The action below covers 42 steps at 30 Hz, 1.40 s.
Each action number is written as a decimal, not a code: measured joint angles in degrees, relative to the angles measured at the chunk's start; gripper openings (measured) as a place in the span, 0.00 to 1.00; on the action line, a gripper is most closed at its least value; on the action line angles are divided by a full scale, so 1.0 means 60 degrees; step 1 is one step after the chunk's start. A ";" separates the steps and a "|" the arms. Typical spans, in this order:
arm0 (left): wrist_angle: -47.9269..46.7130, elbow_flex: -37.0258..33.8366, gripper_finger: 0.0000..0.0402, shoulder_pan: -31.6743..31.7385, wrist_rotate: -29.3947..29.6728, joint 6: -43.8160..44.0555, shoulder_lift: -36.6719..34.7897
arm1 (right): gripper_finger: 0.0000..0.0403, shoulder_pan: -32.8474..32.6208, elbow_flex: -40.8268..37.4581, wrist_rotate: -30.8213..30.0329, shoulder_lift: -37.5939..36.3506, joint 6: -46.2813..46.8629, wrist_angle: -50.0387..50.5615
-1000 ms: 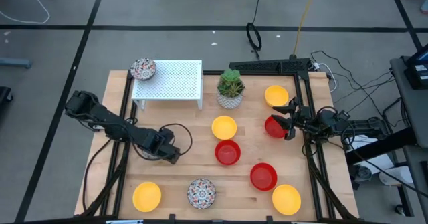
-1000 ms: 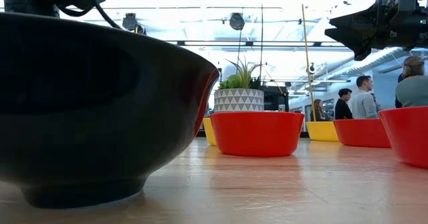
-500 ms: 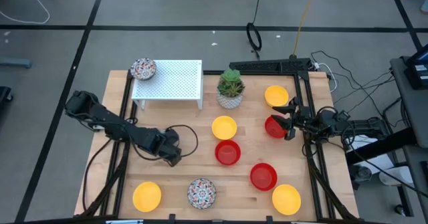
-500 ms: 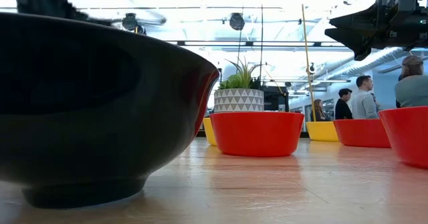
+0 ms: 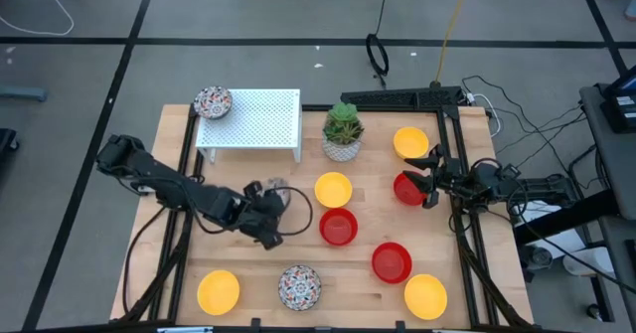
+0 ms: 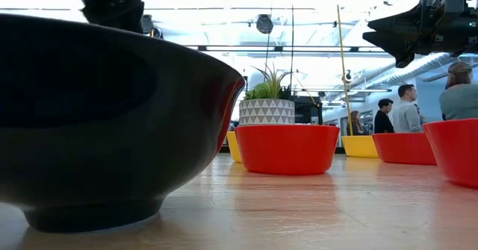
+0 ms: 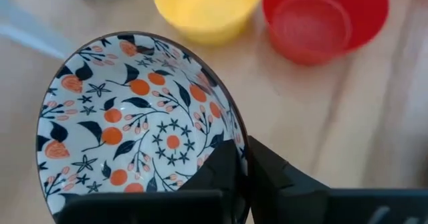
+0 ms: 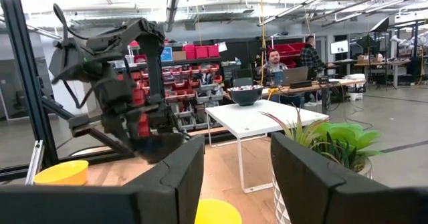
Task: Pick & Place Mini bowls
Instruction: Stack the orange patterned bowl on top of the orange patterned bowl on the shelf
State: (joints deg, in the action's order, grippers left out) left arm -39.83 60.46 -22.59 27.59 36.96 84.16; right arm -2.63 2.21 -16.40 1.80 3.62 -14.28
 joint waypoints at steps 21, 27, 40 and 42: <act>-0.7521 0.3086 0.05 0.3307 0.1892 -0.0638 -0.0283 | 0.40 0.0000 0.0001 0.0000 0.0000 0.0000 0.0000; -0.8346 0.3083 0.04 0.4384 0.1925 -0.0221 -0.0859 | 0.40 0.0002 0.0001 0.0000 -0.0002 0.0000 0.0007; -0.7586 0.3083 0.03 0.7350 0.2628 -0.1622 -0.1665 | 0.40 0.0004 -0.0003 0.0000 0.0018 0.0000 0.0004; -0.7004 0.3083 0.03 0.7879 0.2562 -0.1967 -0.1538 | 0.40 0.0003 -0.0002 0.0000 0.0018 0.0000 -0.0001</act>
State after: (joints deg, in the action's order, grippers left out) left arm -81.86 78.96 24.68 42.96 25.16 74.93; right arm -2.62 2.20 -16.40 1.91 3.62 -14.29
